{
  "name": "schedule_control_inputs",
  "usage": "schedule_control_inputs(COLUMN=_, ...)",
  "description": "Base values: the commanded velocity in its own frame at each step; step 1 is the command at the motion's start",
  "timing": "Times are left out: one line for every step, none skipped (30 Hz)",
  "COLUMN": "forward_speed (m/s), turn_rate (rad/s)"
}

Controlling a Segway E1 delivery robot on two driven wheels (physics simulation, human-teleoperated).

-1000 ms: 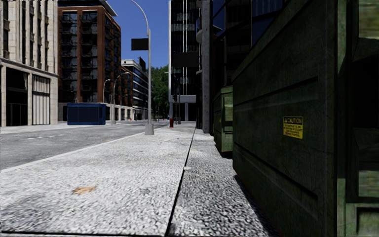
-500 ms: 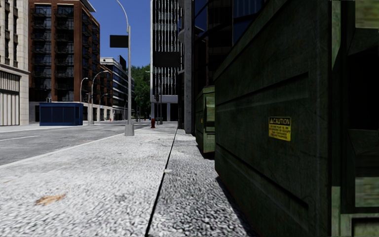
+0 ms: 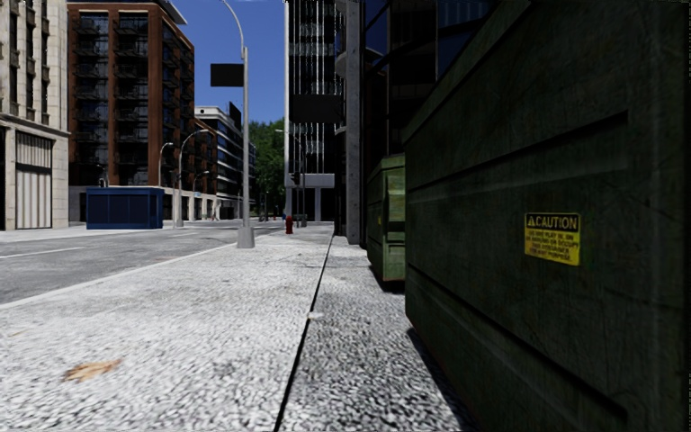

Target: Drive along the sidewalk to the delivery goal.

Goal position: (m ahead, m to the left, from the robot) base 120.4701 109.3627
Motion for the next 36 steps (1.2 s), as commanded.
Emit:
schedule_control_inputs(forward_speed=0.25, turn_rate=0.52)
schedule_control_inputs(forward_speed=0.25, turn_rate=0.52)
schedule_control_inputs(forward_speed=0.25, turn_rate=0.54)
schedule_control_inputs(forward_speed=0.25, turn_rate=0.55)
schedule_control_inputs(forward_speed=0.25, turn_rate=0.56)
schedule_control_inputs(forward_speed=0.26, turn_rate=0.64)
schedule_control_inputs(forward_speed=0.26, turn_rate=0.64)
schedule_control_inputs(forward_speed=0.26, turn_rate=0.67)
schedule_control_inputs(forward_speed=0.26, turn_rate=0.68)
schedule_control_inputs(forward_speed=0.25, turn_rate=0.70)
schedule_control_inputs(forward_speed=0.24, turn_rate=0.72)
schedule_control_inputs(forward_speed=0.24, turn_rate=0.72)
schedule_control_inputs(forward_speed=0.22, turn_rate=0.73)
schedule_control_inputs(forward_speed=0.20, turn_rate=0.74)
schedule_control_inputs(forward_speed=0.20, turn_rate=0.74)
schedule_control_inputs(forward_speed=0.19, turn_rate=0.76)
schedule_control_inputs(forward_speed=0.18, turn_rate=0.76)
schedule_control_inputs(forward_speed=0.18, turn_rate=0.77)
schedule_control_inputs(forward_speed=0.18, turn_rate=0.77)
schedule_control_inputs(forward_speed=0.20, turn_rate=0.77)
schedule_control_inputs(forward_speed=0.21, turn_rate=0.77)
schedule_control_inputs(forward_speed=0.22, turn_rate=0.77)
schedule_control_inputs(forward_speed=0.22, turn_rate=0.77)
schedule_control_inputs(forward_speed=0.23, turn_rate=0.77)
schedule_control_inputs(forward_speed=0.24, turn_rate=0.74)
schedule_control_inputs(forward_speed=0.24, turn_rate=0.73)
schedule_control_inputs(forward_speed=0.24, turn_rate=0.73)
schedule_control_inputs(forward_speed=0.25, turn_rate=0.68)
schedule_control_inputs(forward_speed=0.29, turn_rate=0.59)
schedule_control_inputs(forward_speed=0.39, turn_rate=0.00)
schedule_control_inputs(forward_speed=0.39, turn_rate=0.00)
schedule_control_inputs(forward_speed=0.51, turn_rate=0.00)
schedule_control_inputs(forward_speed=0.70, turn_rate=0.00)
schedule_control_inputs(forward_speed=0.86, turn_rate=0.00)
schedule_control_inputs(forward_speed=0.86, turn_rate=0.00)
schedule_control_inputs(forward_speed=1.02, turn_rate=0.00)
